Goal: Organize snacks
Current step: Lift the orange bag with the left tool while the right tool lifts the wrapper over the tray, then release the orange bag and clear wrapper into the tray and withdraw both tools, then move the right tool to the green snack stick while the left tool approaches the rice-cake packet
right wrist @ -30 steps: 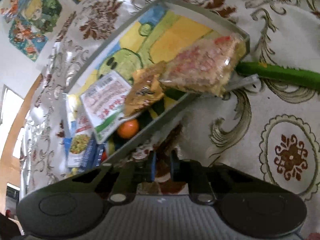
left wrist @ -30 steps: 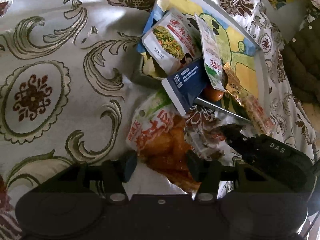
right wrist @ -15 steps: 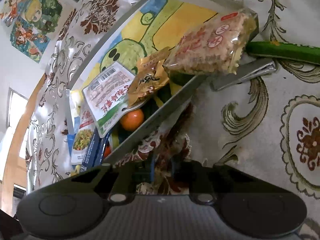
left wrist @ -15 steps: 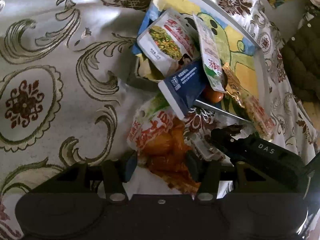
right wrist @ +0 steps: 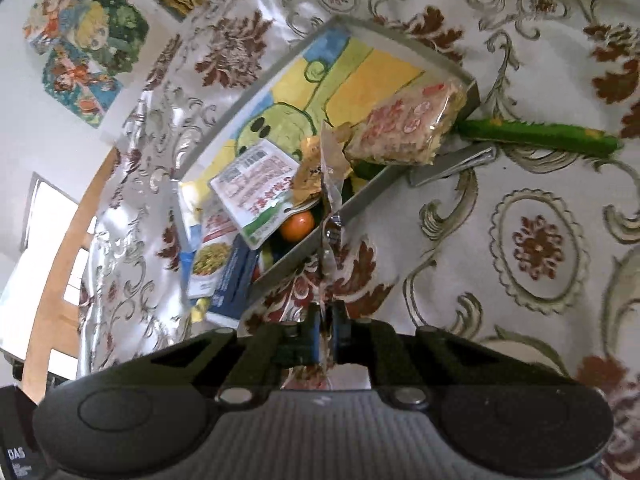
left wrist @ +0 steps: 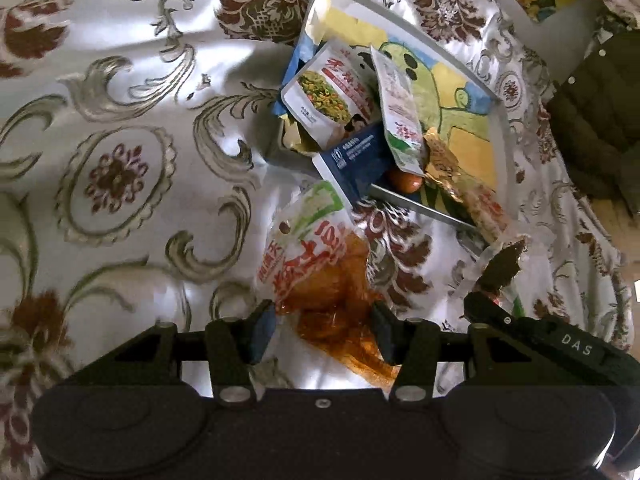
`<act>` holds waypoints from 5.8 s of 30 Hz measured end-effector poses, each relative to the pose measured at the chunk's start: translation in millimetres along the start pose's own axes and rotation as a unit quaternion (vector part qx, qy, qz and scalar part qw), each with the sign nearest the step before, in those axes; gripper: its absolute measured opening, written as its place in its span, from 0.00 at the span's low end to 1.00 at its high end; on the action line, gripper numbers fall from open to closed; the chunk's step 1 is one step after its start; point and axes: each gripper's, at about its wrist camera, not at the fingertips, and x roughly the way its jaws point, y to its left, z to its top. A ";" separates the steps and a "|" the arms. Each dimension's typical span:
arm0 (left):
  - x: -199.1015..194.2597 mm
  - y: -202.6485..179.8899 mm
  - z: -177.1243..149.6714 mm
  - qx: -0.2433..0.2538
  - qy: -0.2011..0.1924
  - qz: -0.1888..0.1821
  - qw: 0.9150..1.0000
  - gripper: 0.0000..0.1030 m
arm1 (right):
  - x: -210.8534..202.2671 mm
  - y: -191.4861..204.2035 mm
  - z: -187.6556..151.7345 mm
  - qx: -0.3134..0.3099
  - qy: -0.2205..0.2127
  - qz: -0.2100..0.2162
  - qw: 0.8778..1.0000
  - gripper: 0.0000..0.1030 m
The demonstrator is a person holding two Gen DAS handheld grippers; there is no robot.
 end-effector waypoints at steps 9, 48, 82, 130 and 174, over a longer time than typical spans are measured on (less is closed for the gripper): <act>-39.6 -3.9 -38.1 0.010 -0.024 0.001 1.000 0.51 | -53.3 -4.8 -23.0 -0.002 -0.014 0.024 1.000 0.06; -42.2 -94.9 89.8 0.123 -0.134 0.044 0.982 0.52 | -7.9 17.9 45.3 -0.030 -0.098 0.085 0.991 0.06; 29.0 -114.5 146.3 0.139 -0.119 0.103 0.978 0.52 | 64.8 11.1 105.1 0.035 -0.109 0.070 0.991 0.07; -33.3 -106.6 116.8 0.114 -0.170 0.107 0.973 0.99 | 1.1 19.2 97.1 0.002 -0.112 0.059 0.992 0.96; 2.0 -108.8 -77.9 0.294 -0.142 0.071 0.942 0.99 | -108.9 -88.8 39.5 -0.050 -0.081 -0.044 0.994 1.00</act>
